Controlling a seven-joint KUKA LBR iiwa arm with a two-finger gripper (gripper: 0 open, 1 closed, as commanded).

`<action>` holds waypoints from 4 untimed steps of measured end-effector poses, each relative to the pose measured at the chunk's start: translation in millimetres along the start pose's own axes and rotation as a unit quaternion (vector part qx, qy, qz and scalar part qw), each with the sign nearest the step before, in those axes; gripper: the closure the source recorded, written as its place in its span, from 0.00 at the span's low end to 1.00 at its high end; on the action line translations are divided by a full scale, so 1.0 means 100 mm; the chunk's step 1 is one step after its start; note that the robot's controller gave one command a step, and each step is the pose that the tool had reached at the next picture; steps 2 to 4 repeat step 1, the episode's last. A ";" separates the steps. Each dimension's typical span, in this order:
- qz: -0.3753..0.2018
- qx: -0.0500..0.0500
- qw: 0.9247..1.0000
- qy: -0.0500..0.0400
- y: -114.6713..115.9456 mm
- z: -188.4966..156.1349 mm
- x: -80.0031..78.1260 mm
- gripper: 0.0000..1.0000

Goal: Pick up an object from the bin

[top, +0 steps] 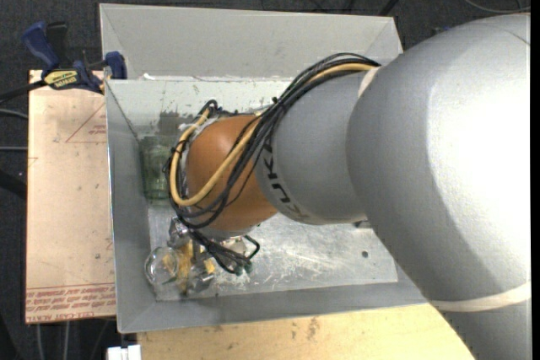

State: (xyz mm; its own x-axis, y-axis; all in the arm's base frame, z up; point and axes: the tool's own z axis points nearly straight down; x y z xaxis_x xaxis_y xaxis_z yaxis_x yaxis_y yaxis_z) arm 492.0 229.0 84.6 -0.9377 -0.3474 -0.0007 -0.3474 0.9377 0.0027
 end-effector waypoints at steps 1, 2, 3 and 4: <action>-0.009 0.001 1.000 -0.002 0.09 -1.55 -0.12 1.00; -0.009 0.001 1.000 -0.002 0.09 -1.55 -0.12 1.00; -0.009 0.001 1.000 -0.002 0.09 -1.55 -0.12 1.00; -0.009 0.001 1.000 -0.002 0.09 -1.55 -0.12 1.00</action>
Offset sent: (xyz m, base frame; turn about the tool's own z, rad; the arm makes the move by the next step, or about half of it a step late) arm 0.0000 0.0000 0.0000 0.0000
